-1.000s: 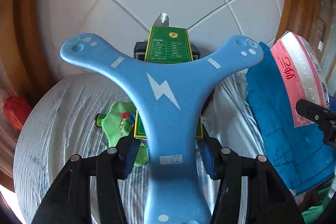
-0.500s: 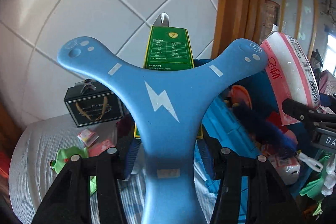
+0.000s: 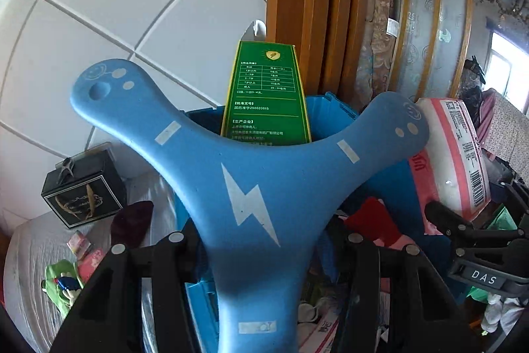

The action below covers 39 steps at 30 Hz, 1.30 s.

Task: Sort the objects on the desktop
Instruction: 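Lift the boomerang with the left tool while the right tool carries the tissue pack to the crate, then drop the boomerang and tissue pack into the crate and withdraw both tools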

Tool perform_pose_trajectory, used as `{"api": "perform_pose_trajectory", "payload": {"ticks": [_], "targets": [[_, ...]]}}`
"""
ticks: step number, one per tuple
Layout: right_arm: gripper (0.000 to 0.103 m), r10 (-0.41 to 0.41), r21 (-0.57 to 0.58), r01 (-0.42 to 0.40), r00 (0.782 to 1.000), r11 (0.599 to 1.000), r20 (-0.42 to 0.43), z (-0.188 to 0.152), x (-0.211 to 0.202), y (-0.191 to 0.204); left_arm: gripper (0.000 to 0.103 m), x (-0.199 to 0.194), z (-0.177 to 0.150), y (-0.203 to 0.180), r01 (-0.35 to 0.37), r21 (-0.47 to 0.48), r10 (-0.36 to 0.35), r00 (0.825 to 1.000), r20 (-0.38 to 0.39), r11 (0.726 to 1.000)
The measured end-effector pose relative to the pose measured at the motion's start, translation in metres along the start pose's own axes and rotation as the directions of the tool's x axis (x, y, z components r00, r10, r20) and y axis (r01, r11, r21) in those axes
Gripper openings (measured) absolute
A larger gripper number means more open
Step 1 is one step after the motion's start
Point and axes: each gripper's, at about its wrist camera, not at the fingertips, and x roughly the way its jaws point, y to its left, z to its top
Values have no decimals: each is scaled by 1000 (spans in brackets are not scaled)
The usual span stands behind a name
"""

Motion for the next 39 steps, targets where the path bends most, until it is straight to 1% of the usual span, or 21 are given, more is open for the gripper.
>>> {"api": "perform_pose_trajectory", "payload": {"ticks": [3, 5, 8, 10, 13, 17, 21, 26, 31, 32, 34, 39], "targets": [[89, 2, -1, -2, 999, 1000, -45, -4, 20, -20, 51, 31, -4, -16, -9, 7, 10, 998, -64, 1000], [89, 0, -6, -1, 998, 1000, -71, -10, 34, -32, 51, 52, -8, -26, -19, 13, 20, 994, -112, 1000], [89, 10, -6, -11, 993, 1000, -113, -18, 55, -44, 51, 82, -18, -33, -23, 13, 25, 980, -195, 1000], [89, 13, -9, -15, 990, 1000, -141, -22, 67, -48, 52, 98, -24, -39, -35, 27, 41, 969, -244, 999], [89, 20, -18, -24, 981, 1000, -190, -28, 83, -50, 53, 111, -30, -44, -56, 23, 60, 952, -301, 998], [89, 19, -35, -28, 973, 999, -232, -33, 101, -56, 57, 116, -36, -47, -66, 25, 70, 938, -339, 998], [89, 23, -55, -38, 965, 998, -261, -34, 108, -54, 66, 118, -43, -45, -75, 35, 82, 932, -354, 997], [89, 24, -71, -47, 953, 996, -303, -38, 116, -52, 67, 112, -49, -48, -65, 50, 78, 935, -345, 997], [92, 14, -84, -43, 947, 996, -321, -37, 120, -51, 67, 105, -51, -49, -59, 44, 71, 937, -342, 997], [93, 18, -85, -48, 947, 995, -321, -38, 119, -51, 67, 103, -51, -50, -58, 47, 71, 939, -338, 997], [100, 14, -92, -44, 951, 995, -310, -38, 116, -50, 67, 98, -51, -52, -58, 55, 73, 944, -322, 997], [102, 12, -103, -42, 961, 994, -276, -37, 102, -51, 67, 88, -49, -55, -47, 57, 62, 953, -298, 997]]}}
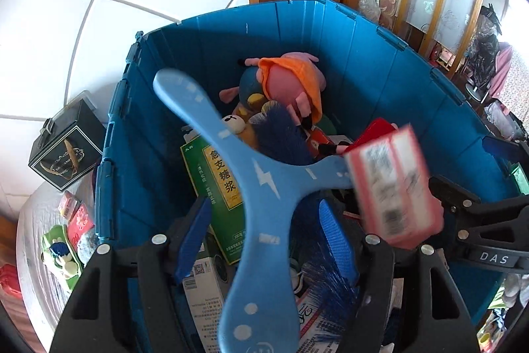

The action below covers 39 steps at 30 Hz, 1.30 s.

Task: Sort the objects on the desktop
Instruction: 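Drop the boomerang and tissue pack into the crate and withdraw both tools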

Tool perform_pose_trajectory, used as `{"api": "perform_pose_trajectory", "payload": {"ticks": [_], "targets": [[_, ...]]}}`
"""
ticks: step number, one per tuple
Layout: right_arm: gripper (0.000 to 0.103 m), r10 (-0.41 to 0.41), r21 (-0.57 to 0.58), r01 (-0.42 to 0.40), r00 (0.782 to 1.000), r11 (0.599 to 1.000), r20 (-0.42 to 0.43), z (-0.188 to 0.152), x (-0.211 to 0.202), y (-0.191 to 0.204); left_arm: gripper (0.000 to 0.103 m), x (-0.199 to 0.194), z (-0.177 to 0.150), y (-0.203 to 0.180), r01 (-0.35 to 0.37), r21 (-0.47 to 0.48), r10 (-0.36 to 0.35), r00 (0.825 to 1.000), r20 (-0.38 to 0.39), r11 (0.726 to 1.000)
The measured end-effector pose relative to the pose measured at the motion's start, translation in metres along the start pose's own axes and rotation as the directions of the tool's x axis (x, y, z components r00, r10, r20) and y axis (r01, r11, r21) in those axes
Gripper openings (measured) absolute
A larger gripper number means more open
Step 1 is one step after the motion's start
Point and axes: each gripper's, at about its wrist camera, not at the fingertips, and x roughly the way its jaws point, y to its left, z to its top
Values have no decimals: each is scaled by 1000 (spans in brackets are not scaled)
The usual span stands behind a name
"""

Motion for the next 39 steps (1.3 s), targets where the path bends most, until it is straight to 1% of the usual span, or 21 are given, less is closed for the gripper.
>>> {"api": "perform_pose_trajectory", "payload": {"ticks": [6, 12, 16, 19, 22, 24, 27, 29, 31, 33, 36, 39], "targets": [[103, 6, 4, -6, 1000, 1000, 30, -7, -13, -6, 67, -15, -8, -3, 9, 11, -10, 999, 41, 1000], [103, 39, -2, -39, 998, 999, 41, -22, -17, -7, 67, -34, -20, -2, 13, 10, -14, 995, 98, 1000], [103, 79, 1, -79, 995, 997, 64, -30, -22, -3, 75, -48, -31, 1, -3, -2, 3, 989, 150, 1000], [103, 117, -4, -118, 983, 993, 139, -38, -35, 1, 76, -60, -39, 6, -29, -17, 32, 979, 202, 999], [103, 100, 0, -102, 974, 995, 205, -44, -48, 7, 78, -73, -47, 17, -18, -47, 29, 969, 245, 999], [103, 91, 0, -93, 970, 996, 227, -45, -52, 13, 79, -81, -52, 26, -15, -63, 32, 961, 274, 998], [103, 99, -2, -102, 960, 995, 264, -47, -63, 23, 80, -93, -61, 39, -24, -85, 49, 948, 314, 996], [103, 112, -4, -116, 952, 993, 286, -50, -70, 32, 82, -99, -67, 49, -29, -103, 62, 940, 337, 994], [103, 128, -3, -134, 943, 991, 307, -52, -79, 40, 89, -103, -75, 61, -36, -125, 78, 934, 349, 991], [103, 145, 1, -154, 933, 988, 329, -53, -88, 49, 94, -107, -85, 76, -52, -152, 104, 927, 359, 987], [103, 174, -7, -184, 915, 983, 364, -54, -102, 69, 96, -113, -100, 105, -59, -200, 131, 919, 371, 978], [103, 204, -31, -208, 899, 978, 388, -52, -114, 98, 96, -119, -115, 138, -57, -241, 149, 911, 386, 969]]}}
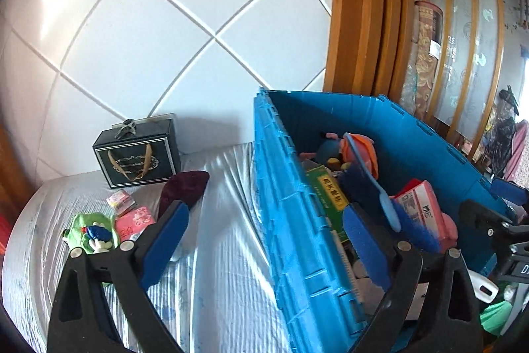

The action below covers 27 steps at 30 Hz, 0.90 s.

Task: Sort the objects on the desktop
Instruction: 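Drop the boomerang and tissue pack into the crate and withdraw both tools, then grasp the white plush bunny with the left tool while the right tool grasps the grey plush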

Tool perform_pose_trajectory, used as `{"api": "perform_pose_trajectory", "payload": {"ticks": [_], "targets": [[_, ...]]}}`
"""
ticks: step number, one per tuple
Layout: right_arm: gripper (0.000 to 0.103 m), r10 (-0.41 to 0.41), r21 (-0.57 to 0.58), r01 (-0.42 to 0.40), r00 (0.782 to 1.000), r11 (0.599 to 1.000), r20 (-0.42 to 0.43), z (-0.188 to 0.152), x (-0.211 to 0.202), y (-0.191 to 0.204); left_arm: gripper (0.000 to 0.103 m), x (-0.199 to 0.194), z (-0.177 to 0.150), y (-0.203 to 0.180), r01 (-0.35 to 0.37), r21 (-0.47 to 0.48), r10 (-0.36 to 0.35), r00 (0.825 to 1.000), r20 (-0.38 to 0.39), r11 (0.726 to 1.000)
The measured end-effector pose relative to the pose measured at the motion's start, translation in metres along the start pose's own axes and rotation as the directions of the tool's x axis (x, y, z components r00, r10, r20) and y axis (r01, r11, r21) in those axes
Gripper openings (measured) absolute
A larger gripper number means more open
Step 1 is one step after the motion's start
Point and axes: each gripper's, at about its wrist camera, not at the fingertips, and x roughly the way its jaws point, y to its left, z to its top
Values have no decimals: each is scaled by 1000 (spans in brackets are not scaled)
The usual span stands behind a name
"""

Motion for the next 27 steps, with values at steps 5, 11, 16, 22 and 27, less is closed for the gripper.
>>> {"api": "perform_pose_trajectory", "payload": {"ticks": [5, 11, 16, 22, 27], "targets": [[103, 87, -32, -86, 996, 996, 35, 9, 0, 67, 96, -8, -15, 71, -38, -48, 39, 999, 20, 998], [103, 189, -92, -186, 981, 978, 30, 14, 16, 162, 96, -6, -45, 176, -131, -129, 126, 991, -42, 983], [103, 264, -101, -266, 964, 959, -26, 5, 51, 232, 96, 1, -75, 259, -244, -181, 227, 968, -109, 953], [103, 246, -74, -256, 962, 964, -122, -17, 111, 270, 96, 24, -114, 332, -301, -242, 258, 947, -192, 922], [103, 250, -6, -258, 942, 966, -223, -37, 176, 280, 96, 58, -135, 360, -314, -270, 246, 934, -260, 910]]}}
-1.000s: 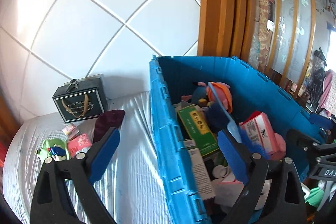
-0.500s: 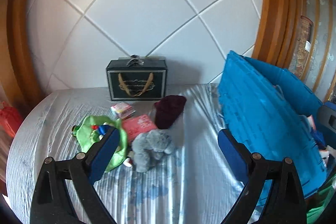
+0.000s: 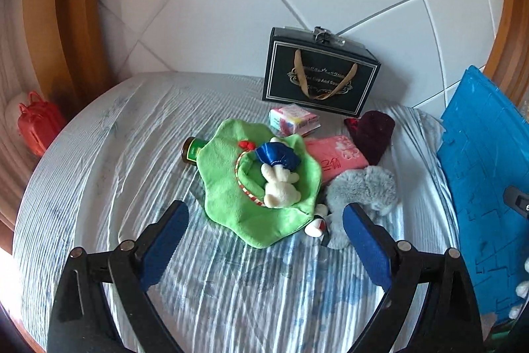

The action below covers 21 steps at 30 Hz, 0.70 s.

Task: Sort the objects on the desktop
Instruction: 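Grasp the white plush bunny with the left tool while the right tool grasps the grey plush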

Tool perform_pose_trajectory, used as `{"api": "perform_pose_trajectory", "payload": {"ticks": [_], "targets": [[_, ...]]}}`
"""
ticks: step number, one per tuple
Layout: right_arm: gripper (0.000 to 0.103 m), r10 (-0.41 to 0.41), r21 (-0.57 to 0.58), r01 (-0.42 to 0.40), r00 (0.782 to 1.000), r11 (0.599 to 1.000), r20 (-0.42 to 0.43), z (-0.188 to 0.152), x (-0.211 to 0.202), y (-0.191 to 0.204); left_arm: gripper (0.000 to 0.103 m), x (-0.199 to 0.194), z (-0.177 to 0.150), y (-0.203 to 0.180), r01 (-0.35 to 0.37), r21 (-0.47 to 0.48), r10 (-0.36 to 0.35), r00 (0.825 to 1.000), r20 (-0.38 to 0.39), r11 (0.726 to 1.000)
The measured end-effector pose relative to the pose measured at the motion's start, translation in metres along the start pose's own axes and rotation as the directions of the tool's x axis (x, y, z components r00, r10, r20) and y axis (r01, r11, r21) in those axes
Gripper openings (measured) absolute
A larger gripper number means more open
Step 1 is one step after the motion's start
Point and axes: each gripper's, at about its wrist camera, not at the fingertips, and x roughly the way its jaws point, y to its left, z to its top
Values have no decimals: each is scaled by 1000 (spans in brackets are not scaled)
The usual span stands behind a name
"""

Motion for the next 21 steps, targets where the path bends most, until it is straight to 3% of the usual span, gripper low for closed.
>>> {"api": "perform_pose_trajectory", "payload": {"ticks": [6, 11, 18, 21], "targets": [[103, 23, -46, -30, 990, 998, -141, -5, 71, 16, 96, 64, 1, 4, -3, -1, 3, 996, -90, 1000], [103, 41, -48, -52, 978, 998, -207, 0, 120, 21, 93, 116, 9, -6, -11, 39, 16, 991, -130, 999], [103, 53, -19, -60, 963, 998, -263, 5, 172, 18, 49, 184, 7, -25, 28, 83, -7, 971, -241, 996], [103, 53, -33, -66, 953, 997, -298, 1, 191, 25, 45, 199, 1, -28, 54, 76, -32, 963, -268, 996]]}}
